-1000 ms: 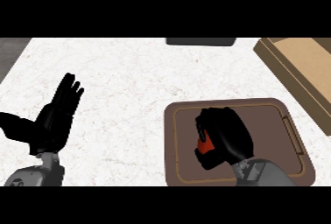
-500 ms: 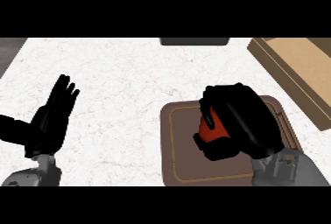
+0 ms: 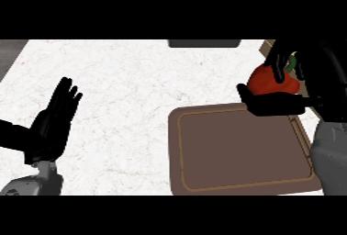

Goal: Pick the bell pepper from the tray and place it in the cardboard box

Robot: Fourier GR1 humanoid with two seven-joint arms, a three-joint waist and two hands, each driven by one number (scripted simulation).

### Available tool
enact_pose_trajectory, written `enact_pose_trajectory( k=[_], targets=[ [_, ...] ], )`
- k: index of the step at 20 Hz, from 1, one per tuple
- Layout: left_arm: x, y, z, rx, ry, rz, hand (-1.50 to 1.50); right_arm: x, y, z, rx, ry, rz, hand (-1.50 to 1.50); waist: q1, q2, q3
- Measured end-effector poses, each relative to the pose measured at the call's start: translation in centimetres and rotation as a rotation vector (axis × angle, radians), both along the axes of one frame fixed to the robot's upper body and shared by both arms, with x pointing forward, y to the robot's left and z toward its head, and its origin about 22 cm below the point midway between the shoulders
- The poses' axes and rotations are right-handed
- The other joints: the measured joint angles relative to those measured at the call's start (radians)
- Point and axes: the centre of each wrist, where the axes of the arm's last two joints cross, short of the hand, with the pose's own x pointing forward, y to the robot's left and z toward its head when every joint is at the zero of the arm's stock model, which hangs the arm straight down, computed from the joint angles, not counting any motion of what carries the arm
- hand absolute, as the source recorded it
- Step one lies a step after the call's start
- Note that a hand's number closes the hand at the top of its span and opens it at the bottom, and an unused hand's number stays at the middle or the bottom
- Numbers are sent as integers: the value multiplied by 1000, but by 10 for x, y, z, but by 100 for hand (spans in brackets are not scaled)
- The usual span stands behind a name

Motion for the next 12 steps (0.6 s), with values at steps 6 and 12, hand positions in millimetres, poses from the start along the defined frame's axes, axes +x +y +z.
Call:
enact_pose_trajectory(
  k=[6,12],
  targets=[
    [0,-5,0,-4,3,-4,0,26,-54,14,29,31,-107,150,1,1,0],
    [1,0,2,-3,-6,-5,0,61,-98,4,16,21,-204,150,8,4,0]
  ],
)
